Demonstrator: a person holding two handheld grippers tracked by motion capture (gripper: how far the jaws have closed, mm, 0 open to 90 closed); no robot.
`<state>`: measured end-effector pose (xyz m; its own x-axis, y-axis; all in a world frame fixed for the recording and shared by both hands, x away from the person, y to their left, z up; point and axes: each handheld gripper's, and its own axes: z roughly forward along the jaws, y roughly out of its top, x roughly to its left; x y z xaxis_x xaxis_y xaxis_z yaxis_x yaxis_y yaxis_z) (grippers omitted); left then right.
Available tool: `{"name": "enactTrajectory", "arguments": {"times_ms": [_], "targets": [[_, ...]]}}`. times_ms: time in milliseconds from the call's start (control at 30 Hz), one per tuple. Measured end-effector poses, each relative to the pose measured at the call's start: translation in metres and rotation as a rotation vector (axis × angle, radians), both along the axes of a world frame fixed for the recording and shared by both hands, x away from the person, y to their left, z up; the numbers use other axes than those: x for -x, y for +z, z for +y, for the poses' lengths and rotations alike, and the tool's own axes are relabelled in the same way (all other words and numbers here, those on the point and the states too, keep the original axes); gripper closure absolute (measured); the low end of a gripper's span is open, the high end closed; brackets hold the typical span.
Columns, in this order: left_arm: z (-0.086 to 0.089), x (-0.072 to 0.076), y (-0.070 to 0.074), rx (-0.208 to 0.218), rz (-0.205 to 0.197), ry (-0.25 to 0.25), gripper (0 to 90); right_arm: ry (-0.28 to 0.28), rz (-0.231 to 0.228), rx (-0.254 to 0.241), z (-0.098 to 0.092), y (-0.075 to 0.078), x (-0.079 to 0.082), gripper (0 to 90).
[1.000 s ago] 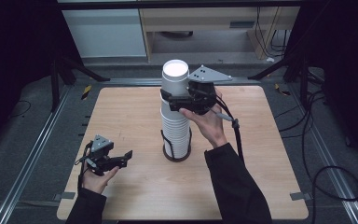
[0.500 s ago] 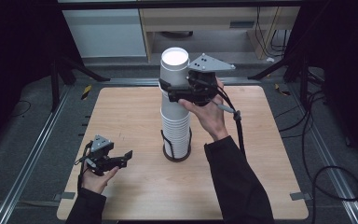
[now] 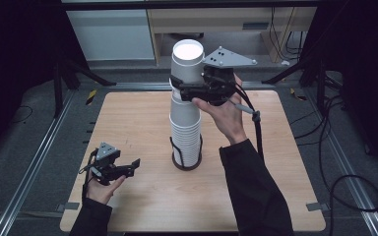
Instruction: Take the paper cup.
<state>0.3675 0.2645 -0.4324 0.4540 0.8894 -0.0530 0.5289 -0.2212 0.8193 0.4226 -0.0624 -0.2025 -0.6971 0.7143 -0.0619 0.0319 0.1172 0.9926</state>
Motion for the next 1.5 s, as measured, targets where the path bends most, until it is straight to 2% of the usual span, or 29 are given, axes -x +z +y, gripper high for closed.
{"name": "enactTrajectory", "arguments": {"times_ms": [367, 600, 1067, 1467, 1500], "targets": [[0.000, 0.000, 0.000, -0.003, 0.001, -0.002, 15.3, -0.028, -0.018, 0.002, -0.023, 0.007, 0.009, 16.6], [0.000, 0.001, 0.000, -0.001, -0.001, -0.002, 15.2, -0.051, -0.019, 0.005, -0.039, 0.006, 0.013, 16.6], [-0.002, 0.001, 0.000, -0.006, -0.001, -0.009, 15.2, -0.101, 0.001, 0.027, -0.075, -0.015, 0.024, 16.5], [-0.005, 0.001, 0.000, -0.016, 0.002, -0.027, 15.1, -0.108, 0.035, 0.069, -0.105, -0.050, 0.040, 16.3], [-0.006, 0.001, -0.001, -0.016, 0.002, -0.031, 15.1, -0.105, 0.044, 0.079, -0.109, -0.058, 0.042, 16.2]]}}
